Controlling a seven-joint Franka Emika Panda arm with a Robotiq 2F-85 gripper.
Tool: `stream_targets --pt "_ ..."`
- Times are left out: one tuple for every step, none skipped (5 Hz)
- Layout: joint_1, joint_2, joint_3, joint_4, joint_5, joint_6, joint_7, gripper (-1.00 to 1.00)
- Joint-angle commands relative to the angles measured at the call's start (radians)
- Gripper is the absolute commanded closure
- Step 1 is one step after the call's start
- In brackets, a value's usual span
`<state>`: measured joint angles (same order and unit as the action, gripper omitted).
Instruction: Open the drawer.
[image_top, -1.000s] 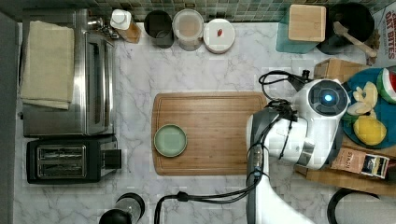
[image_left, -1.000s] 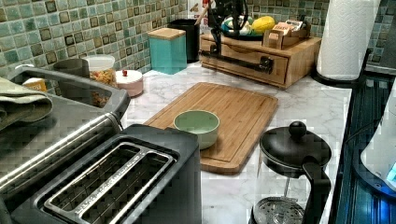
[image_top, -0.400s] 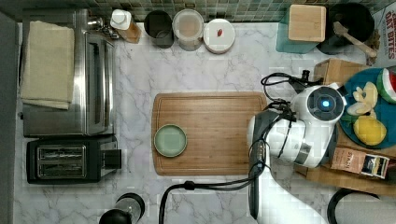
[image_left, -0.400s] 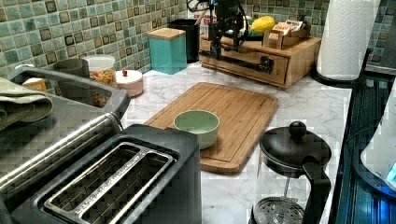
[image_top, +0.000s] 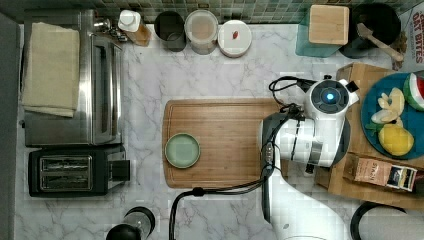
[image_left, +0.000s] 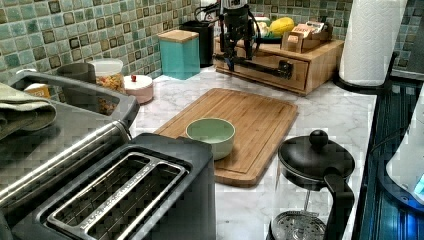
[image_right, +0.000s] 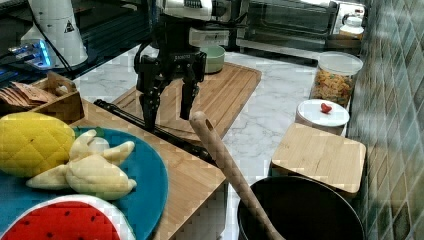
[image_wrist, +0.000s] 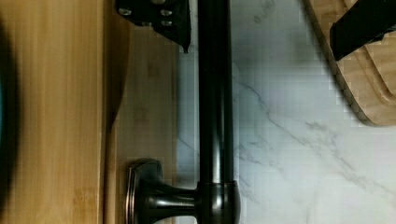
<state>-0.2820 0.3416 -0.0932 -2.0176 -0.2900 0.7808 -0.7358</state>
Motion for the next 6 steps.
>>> stream_targets --pt "-0.034 0.035 0.009 0.056 0.027 0.045 -0.085 -1.00" --pt "-0.017 0.053 -0.009 0.032 0.058 0.076 -0.079 -1.00" --pt "-0.036 0.049 0.003 0.003 0.039 0.089 -0.063 -1.00" --pt "-0.038 0.056 0.018 -0.015 0.067 0.118 -0.048 -1.00" --pt "-0.048 0.101 0.046 -0.010 0.106 0.168 -0.054 -1.00" --pt "-0.056 0.151 0.073 0.032 0.144 0.141 -0.092 -1.00"
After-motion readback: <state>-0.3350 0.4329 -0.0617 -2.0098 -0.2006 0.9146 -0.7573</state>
